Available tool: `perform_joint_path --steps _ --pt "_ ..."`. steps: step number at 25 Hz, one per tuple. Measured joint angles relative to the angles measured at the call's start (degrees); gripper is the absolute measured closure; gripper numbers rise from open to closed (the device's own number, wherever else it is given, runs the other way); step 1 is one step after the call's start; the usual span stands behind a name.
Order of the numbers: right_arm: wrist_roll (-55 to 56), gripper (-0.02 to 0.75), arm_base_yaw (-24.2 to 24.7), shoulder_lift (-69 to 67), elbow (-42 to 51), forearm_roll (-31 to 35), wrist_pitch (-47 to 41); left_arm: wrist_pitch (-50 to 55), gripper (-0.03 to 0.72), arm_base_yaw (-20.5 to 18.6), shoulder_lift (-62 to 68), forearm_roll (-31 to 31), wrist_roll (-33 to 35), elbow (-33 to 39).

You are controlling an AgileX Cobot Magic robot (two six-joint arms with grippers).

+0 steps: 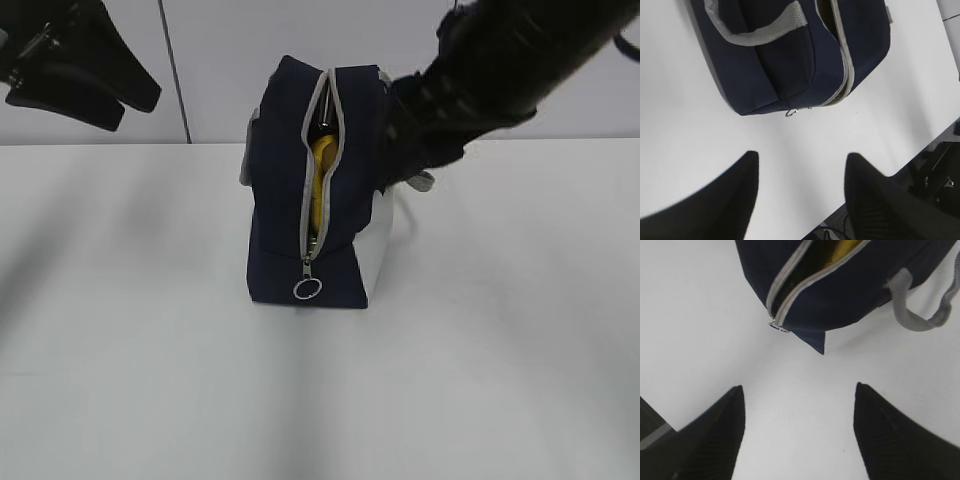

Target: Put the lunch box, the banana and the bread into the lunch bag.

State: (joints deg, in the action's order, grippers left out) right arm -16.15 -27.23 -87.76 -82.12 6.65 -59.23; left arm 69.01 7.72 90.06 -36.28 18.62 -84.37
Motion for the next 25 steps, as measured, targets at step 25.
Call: perform_joint_path --steps 25 --pt "12.8 0.239 -0.1 8.7 56.4 -12.0 87.6 -4.7 0.317 0.0 -0.2 -0.6 0.0 7.9"
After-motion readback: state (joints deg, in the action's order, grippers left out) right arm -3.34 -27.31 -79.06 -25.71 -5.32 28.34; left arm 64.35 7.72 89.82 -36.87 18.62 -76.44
